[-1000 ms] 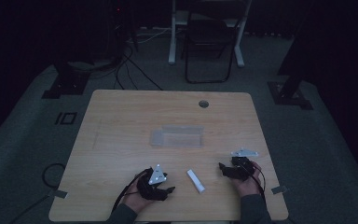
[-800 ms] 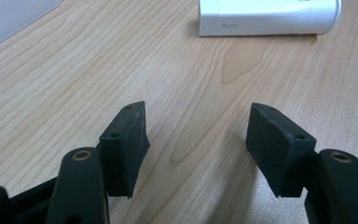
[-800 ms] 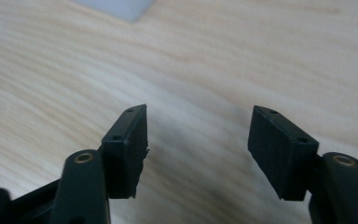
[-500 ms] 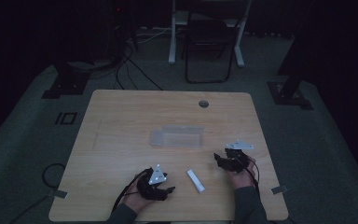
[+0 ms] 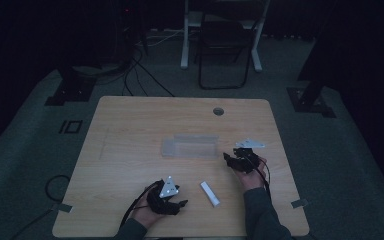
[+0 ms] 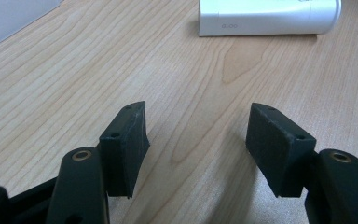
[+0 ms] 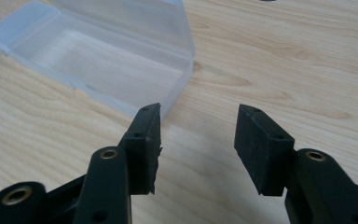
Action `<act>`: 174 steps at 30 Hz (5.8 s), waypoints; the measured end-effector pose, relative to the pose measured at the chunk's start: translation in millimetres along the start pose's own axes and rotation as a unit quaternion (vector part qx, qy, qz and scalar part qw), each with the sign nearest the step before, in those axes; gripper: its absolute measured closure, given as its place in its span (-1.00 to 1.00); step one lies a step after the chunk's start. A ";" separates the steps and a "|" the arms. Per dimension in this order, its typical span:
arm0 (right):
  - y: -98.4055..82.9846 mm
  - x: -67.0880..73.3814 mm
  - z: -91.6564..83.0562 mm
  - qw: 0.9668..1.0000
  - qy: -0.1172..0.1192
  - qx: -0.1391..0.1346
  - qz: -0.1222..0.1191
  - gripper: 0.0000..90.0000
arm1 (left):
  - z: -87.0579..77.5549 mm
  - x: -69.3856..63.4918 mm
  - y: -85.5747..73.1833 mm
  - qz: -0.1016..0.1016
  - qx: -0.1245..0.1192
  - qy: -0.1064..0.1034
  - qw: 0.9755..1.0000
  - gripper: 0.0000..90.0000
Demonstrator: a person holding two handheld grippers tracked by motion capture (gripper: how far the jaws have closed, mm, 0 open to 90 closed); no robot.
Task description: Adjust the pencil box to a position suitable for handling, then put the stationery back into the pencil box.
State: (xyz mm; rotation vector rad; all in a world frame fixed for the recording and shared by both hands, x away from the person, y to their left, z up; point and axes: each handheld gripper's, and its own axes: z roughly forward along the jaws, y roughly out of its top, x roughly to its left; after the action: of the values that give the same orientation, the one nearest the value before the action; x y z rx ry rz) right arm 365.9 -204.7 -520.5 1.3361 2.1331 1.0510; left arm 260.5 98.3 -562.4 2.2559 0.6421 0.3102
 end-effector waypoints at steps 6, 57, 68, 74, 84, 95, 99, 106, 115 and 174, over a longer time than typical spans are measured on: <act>6.5 1.1 20.5 1.000 0.010 0.011 0.021 0.21 | 0.0 0.0 0.0 0.000 0.000 0.000 1.000 -0.14; 24.0 61.9 76.5 0.989 0.127 0.055 -0.060 0.88 | -11.8 -3.0 -2.6 0.029 -0.019 0.052 0.998 0.17; 14.7 44.2 47.7 0.995 0.088 0.008 -0.048 0.14 | -10.6 -1.8 -2.4 0.028 -0.019 0.056 0.998 0.16; -5.2 21.2 28.2 0.999 0.032 0.010 -0.037 0.02 | -9.5 -2.4 -1.5 0.030 -0.019 0.055 0.998 0.15; -37.9 2.7 0.9 0.999 0.001 0.031 -0.041 -0.21 | -8.7 -4.0 -0.4 0.033 -0.019 0.054 0.998 0.12; -66.6 -2.7 -20.7 0.999 -0.009 0.034 -0.035 -0.20 | -7.4 -4.7 3.8 0.029 -0.021 0.050 0.998 0.04; -65.4 3.5 -22.2 0.999 0.004 0.027 -0.037 -0.10 | -7.5 -4.9 7.2 0.031 -0.023 0.051 0.998 0.01; -61.2 22.0 -17.7 0.998 0.034 0.019 -0.052 -0.10 | -4.1 -3.6 15.3 0.031 -0.021 0.042 0.998 -0.06; -52.2 54.4 -2.5 0.994 0.069 0.024 -0.086 -0.09 | 6.2 -4.3 25.2 0.040 -0.019 0.027 0.999 -0.19; -86.1 -32.8 -45.0 0.999 0.030 0.007 0.033 -0.02 | 52.5 -23.6 63.0 0.102 0.031 -0.029 0.994 0.54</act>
State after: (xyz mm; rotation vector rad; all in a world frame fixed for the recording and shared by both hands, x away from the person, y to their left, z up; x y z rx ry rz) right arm 300.7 -272.9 -560.3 1.4075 2.1562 1.1179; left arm 284.0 16.7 -553.0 2.3855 0.3951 0.3265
